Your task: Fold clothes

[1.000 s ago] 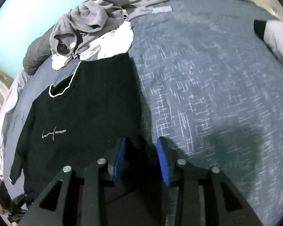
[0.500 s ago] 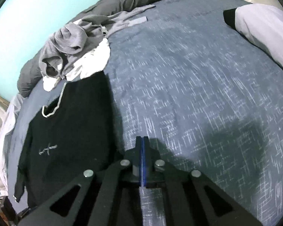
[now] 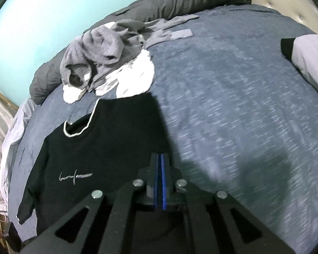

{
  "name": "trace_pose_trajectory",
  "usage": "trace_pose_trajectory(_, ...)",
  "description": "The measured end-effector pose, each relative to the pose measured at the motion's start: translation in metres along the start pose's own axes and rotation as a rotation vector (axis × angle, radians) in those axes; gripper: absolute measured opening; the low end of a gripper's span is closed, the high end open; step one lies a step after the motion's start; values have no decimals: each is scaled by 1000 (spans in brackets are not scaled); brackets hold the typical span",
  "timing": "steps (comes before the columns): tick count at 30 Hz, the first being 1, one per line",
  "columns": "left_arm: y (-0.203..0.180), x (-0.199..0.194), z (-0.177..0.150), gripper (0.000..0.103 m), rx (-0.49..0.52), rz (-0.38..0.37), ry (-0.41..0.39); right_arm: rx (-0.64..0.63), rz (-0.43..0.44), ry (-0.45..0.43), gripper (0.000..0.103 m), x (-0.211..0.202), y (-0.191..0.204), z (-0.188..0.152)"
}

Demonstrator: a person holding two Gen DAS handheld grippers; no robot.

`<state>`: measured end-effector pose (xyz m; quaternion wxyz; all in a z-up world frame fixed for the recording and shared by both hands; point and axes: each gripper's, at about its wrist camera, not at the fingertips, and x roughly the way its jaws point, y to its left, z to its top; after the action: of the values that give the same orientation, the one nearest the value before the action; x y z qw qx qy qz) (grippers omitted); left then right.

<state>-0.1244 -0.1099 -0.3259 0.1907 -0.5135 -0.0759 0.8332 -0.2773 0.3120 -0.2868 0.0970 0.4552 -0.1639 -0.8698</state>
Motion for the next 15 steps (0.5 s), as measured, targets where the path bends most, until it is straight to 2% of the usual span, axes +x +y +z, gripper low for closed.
trace_pose_trajectory(7, 4, -12, -8, 61, 13, 50, -1, -30, 128, 21, 3, -13, 54, -49)
trace_pose_trajectory(15, 18, -32, -17, 61, -16, 99, -27, -85, 257, 64, 16, -45, 109, -120)
